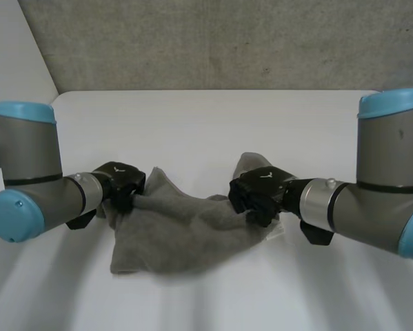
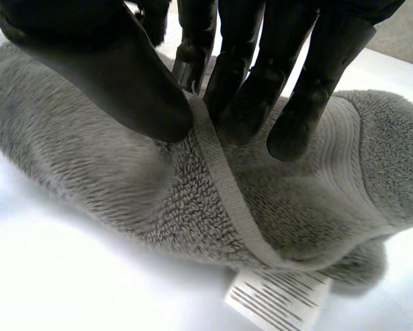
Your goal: Fold the towel.
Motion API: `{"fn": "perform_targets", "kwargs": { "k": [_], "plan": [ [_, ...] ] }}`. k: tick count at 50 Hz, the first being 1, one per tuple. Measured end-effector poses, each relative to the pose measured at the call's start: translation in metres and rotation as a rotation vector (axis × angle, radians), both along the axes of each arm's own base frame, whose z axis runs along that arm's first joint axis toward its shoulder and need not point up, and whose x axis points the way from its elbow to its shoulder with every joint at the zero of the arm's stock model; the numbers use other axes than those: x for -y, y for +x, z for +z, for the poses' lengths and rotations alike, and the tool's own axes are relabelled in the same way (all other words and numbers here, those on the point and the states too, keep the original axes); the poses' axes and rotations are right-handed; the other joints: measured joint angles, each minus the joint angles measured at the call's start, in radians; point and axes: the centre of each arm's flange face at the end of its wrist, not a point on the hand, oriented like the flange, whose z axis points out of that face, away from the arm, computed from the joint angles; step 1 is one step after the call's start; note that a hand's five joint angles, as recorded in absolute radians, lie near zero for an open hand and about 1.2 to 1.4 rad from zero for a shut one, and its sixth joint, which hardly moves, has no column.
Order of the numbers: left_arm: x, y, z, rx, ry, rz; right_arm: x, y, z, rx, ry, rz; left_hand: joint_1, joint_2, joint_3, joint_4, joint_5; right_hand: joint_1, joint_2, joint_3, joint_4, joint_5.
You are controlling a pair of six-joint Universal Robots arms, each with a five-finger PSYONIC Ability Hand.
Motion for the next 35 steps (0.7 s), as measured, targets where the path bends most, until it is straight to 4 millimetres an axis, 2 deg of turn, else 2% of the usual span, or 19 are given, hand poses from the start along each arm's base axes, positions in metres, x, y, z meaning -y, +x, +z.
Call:
{"fn": "perform_targets", "kwargs": {
  "k": [6,10,12,15,17,18,19,21,23,26,30,33,35],
  "plan": [
    [-0.003,-0.007,0.024,-0.017,-0.032,-0.025,0.01,-0.003,0.011,-0.035,-0.094,0.047,0.006,0.0,0.001,0.0,0.003,-0.001,0.0,0.004,0.0,0.0],
    [0.016,-0.017,0.051,-0.068,-0.191,-0.029,0.025,0.005,0.036,-0.019,-0.259,0.088,0.011,0.0,0.006,0.0,0.003,0.002,0.0,0.007,0.0,0.0],
    [0.033,-0.025,0.074,-0.112,-0.329,-0.02,0.038,0.014,0.062,0.022,-0.406,0.095,0.012,0.0,0.006,0.0,0.003,0.002,0.0,0.008,0.0,0.0],
    [0.048,-0.033,0.101,-0.172,-0.481,-0.004,0.05,0.023,0.094,0.095,-0.573,0.08,0.014,0.0,0.006,0.0,0.003,0.003,0.0,0.008,0.0,0.0],
    [0.057,-0.041,0.132,-0.257,-0.631,0.019,0.06,0.03,0.13,0.206,-0.742,0.033,0.014,0.0,0.006,0.0,0.003,0.003,0.0,0.008,0.0,0.0],
    [0.06,-0.044,0.153,-0.326,-0.719,0.038,0.064,0.031,0.152,0.288,-0.832,-0.003,0.014,0.0,0.006,0.0,0.003,0.003,0.0,0.009,0.0,0.0],
    [0.06,-0.045,0.161,-0.353,-0.749,0.045,0.065,0.031,0.162,0.328,-0.872,-0.02,0.014,0.0,0.006,0.0,0.003,0.003,0.0,0.009,0.0,0.0],
    [0.059,-0.046,0.195,-0.484,-0.867,0.074,0.066,0.028,0.195,0.482,-0.989,-0.076,0.014,0.0,0.006,0.0,0.003,0.004,0.0,0.01,0.0,0.0],
    [0.054,-0.043,0.218,-0.595,-0.937,0.092,0.064,0.023,0.213,0.59,-1.044,-0.106,0.014,0.0,0.007,0.0,0.003,0.005,0.0,0.011,0.0,0.0],
    [0.048,-0.037,0.235,-0.718,-0.979,0.106,0.064,0.018,0.218,0.667,-1.049,-0.126,0.014,0.0,0.011,0.0,0.004,0.005,0.0,0.012,0.0,0.0],
    [0.045,-0.028,0.226,-0.771,-0.944,0.126,0.066,0.015,0.197,0.643,-0.958,-0.129,0.014,0.0,0.012,0.005,0.005,0.005,0.0,0.012,0.0,0.0],
    [0.046,-0.021,0.197,-0.736,-0.86,0.15,0.067,0.016,0.168,0.568,-0.86,-0.118,0.014,0.0,0.012,0.005,0.005,0.007,0.0,0.012,0.0,0.0],
    [0.045,-0.016,0.167,-0.684,-0.77,0.164,0.069,0.014,0.144,0.498,-0.793,-0.107,0.014,0.0,0.012,0.005,0.005,0.007,0.0,0.012,0.0,0.0]
  ]
}}
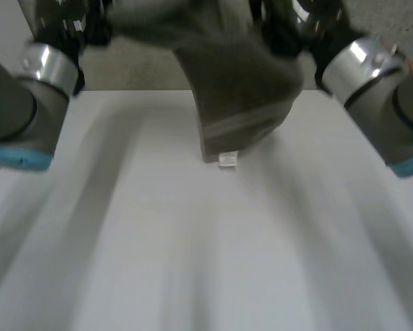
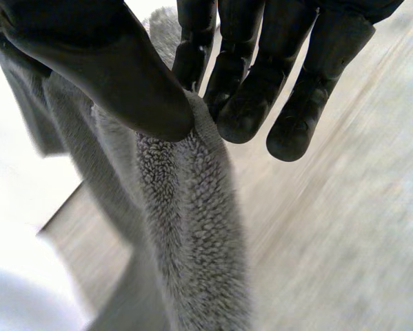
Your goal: Fold the towel.
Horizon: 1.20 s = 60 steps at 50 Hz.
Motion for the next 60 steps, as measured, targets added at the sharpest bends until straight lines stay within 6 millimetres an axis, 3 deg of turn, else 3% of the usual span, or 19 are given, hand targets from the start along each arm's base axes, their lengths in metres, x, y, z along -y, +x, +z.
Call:
{"fn": "perform_targets", "kwargs": {
  "k": [4,9,16,20,25,39,49,51,52,55,58,60],
  "plan": [
    [-0.007,0.007,-0.048,0.076,0.149,-0.023,0.001,-0.009,-0.04,-0.116,0.097,-0.007,0.0,0.0,0.0,0.0,0.0,0.0,0.0,0.0,0.0,0.0],
    [-0.031,0.014,-0.11,0.166,0.324,-0.1,-0.01,-0.022,-0.098,-0.262,0.237,0.014,0.0,0.0,0.001,0.001,0.0,0.0,0.0,0.0,0.0,0.0],
    [-0.06,0.018,-0.16,0.261,0.443,-0.151,-0.043,-0.031,-0.163,-0.394,0.421,0.066,0.005,0.004,0.008,0.004,0.0,0.001,0.0,0.0,0.0,0.0],
    [-0.067,0.022,-0.174,0.321,0.461,-0.146,-0.056,-0.035,-0.183,-0.423,0.489,0.077,0.005,0.004,0.008,0.004,0.0,0.001,0.0,0.0,0.0,0.0],
    [-0.065,0.031,-0.179,0.375,0.458,-0.115,-0.065,-0.032,-0.19,-0.423,0.528,0.09,0.005,0.004,0.008,0.004,0.0,0.001,0.0,0.0,0.0,0.0],
    [-0.046,0.055,-0.17,0.382,0.432,-0.027,-0.089,0.001,-0.18,-0.34,0.588,0.154,0.005,0.004,0.01,0.004,0.0,0.001,0.0,0.0,0.0,0.0],
    [-0.028,0.073,-0.164,0.38,0.404,0.038,-0.13,0.033,-0.192,-0.33,0.669,0.276,0.005,0.004,0.013,0.004,0.0,-0.002,0.0,-0.002,-0.003,-0.004],
    [-0.024,0.076,-0.164,0.393,0.397,0.05,-0.136,0.038,-0.194,-0.339,0.67,0.296,0.004,0.0,0.008,-0.021,-0.003,-0.21,-0.201,-0.205,-0.212,-0.219],
    [-0.021,0.079,-0.164,0.404,0.393,0.059,-0.138,0.042,-0.195,-0.343,0.667,0.304,-0.072,-0.087,-0.067,-0.112,-0.075,-0.461,-0.432,-0.432,-0.438,-0.455],
    [-0.017,0.085,-0.166,0.432,0.387,0.08,-0.135,0.046,-0.19,-0.338,0.65,0.305,-0.466,-0.495,-0.459,-0.51,-0.473,-0.834,-0.83,-0.829,-0.83,-0.855],
    [-0.015,0.092,-0.166,0.466,0.377,0.101,-0.126,0.048,-0.178,-0.322,0.622,0.287,-0.831,-0.859,-0.848,-0.891,-0.87,-1.006,-0.989,-1.012,-1.014,-1.053],
    [-0.014,0.094,-0.166,0.48,0.371,0.108,-0.117,0.047,-0.17,-0.307,0.604,0.267,-0.91,-0.939,-0.926,-0.967,-0.95,-1.038,-1.013,-1.037,-1.045,-1.087]
  ]
}}
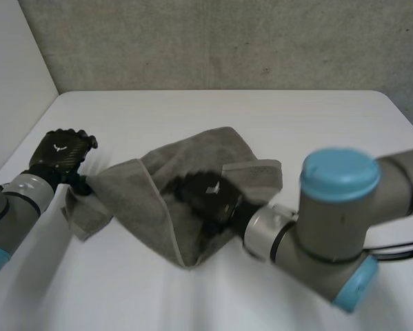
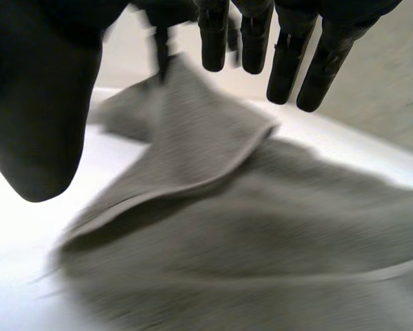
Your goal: Fold the towel.
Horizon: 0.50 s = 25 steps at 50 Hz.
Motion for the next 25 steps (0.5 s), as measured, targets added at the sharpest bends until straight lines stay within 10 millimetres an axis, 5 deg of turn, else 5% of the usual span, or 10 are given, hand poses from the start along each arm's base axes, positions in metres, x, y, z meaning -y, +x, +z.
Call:
{"fn": "perform_targets", "kwargs": {
  "k": [6,10,18,25],
  "plan": [
    [-0.001,0.003,0.016,0.041,-0.061,-0.012,0.064,-0.017,0.047,0.061,-0.108,-0.146,-0.025,-0.03,-0.037,-0.039,-0.06,-0.024,-0.011,-0.011,-0.007,-0.004],
    [-0.003,-0.004,0.032,0.029,-0.108,-0.055,0.089,-0.022,0.059,0.062,-0.137,-0.182,-0.024,-0.032,-0.038,-0.039,-0.063,-0.023,-0.011,-0.011,-0.007,-0.003],
    [-0.01,-0.04,0.058,-0.039,-0.163,-0.212,0.113,-0.015,0.041,-0.048,-0.226,-0.161,-0.024,-0.032,-0.037,-0.039,-0.058,-0.008,-0.008,-0.008,-0.004,0.033],
    [-0.006,-0.061,0.058,-0.055,-0.108,-0.273,0.125,-0.005,0.009,-0.178,-0.339,-0.126,-0.024,-0.032,-0.037,-0.039,-0.057,0.048,0.046,0.041,0.043,0.103]
  ]
}}
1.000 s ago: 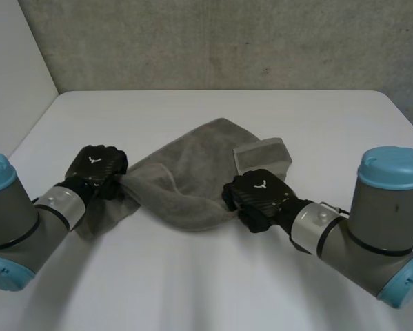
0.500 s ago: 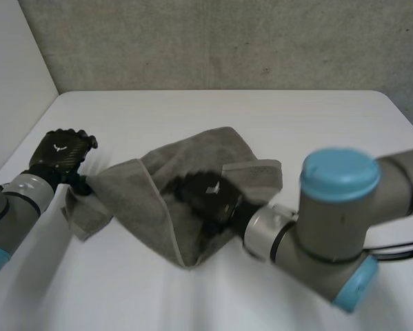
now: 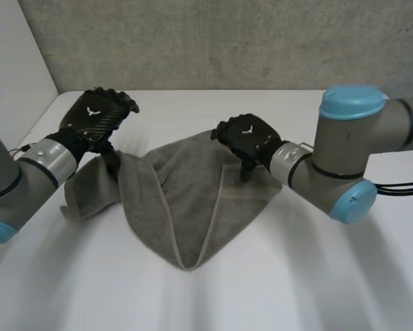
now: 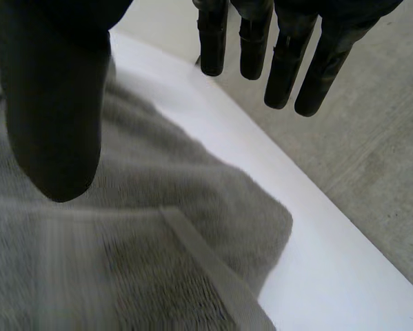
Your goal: Fold the towel.
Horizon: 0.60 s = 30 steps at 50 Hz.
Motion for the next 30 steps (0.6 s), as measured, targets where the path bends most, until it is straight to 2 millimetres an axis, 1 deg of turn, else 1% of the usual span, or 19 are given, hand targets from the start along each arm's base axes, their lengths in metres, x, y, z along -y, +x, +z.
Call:
{"fn": "perform_targets", "kwargs": {
  "k": [5,10,13,16,17,18,20,21,24,25,26,30],
  "plan": [
    [0.007,-0.007,-0.009,0.019,0.076,-0.012,0.006,0.004,-0.024,-0.094,-0.06,0.021,0.0,0.0,0.0,0.0,0.0,0.025,0.019,0.025,0.03,0.027],
    [0.01,-0.006,-0.015,0.032,0.13,-0.01,0.01,0.007,-0.047,-0.168,-0.101,0.045,0.0,0.0,0.0,0.0,-0.001,0.053,0.06,0.064,0.074,0.062],
    [0.011,-0.004,-0.014,0.033,0.14,-0.003,0.012,0.008,-0.058,-0.197,-0.114,0.056,0.0,0.0,0.0,0.0,-0.002,0.084,0.098,0.103,0.111,0.095],
    [0.011,0.0,-0.008,0.031,0.133,0.006,0.014,0.009,-0.067,-0.221,-0.123,0.063,-0.01,-0.007,-0.008,-0.008,-0.011,0.231,0.248,0.247,0.251,0.232],
    [0.011,0.001,-0.006,0.03,0.13,0.009,0.015,0.009,-0.068,-0.224,-0.124,0.064,-0.017,-0.014,-0.017,-0.014,-0.016,0.275,0.29,0.287,0.283,0.262],
    [0.011,0.003,-0.001,0.027,0.119,0.015,0.015,0.009,-0.07,-0.232,-0.128,0.064,-0.034,-0.029,-0.033,-0.03,-0.031,0.412,0.418,0.412,0.415,0.382],
    [0.012,0.006,0.004,0.025,0.106,0.02,0.016,0.009,-0.07,-0.239,-0.131,0.063,-0.043,-0.037,-0.04,-0.036,-0.038,0.493,0.51,0.493,0.495,0.45],
    [0.012,0.007,0.008,0.022,0.095,0.025,0.016,0.008,-0.07,-0.242,-0.133,0.062,-0.047,-0.039,-0.042,-0.038,-0.04,0.575,0.587,0.571,0.574,0.535],
    [0.013,0.011,0.02,0.015,0.064,0.035,0.016,0.007,-0.067,-0.246,-0.137,0.056,-0.047,-0.04,-0.043,-0.038,-0.042,0.721,0.726,0.716,0.724,0.705],
    [0.013,0.011,0.022,0.014,0.058,0.036,0.016,0.007,-0.067,-0.247,-0.137,0.055,-0.05,-0.043,-0.043,-0.04,-0.045,0.747,0.752,0.741,0.751,0.725],
    [0.013,0.012,0.026,0.012,0.047,0.038,0.016,0.005,-0.065,-0.248,-0.137,0.053,-0.056,-0.047,-0.048,-0.044,-0.049,0.831,0.834,0.822,0.833,0.82],
    [0.014,0.013,0.036,0.008,0.021,0.04,0.014,0.001,-0.059,-0.249,-0.135,0.047,-0.06,-0.052,-0.057,-0.05,-0.05,0.948,0.934,0.927,0.937,0.936]
  ]
}}
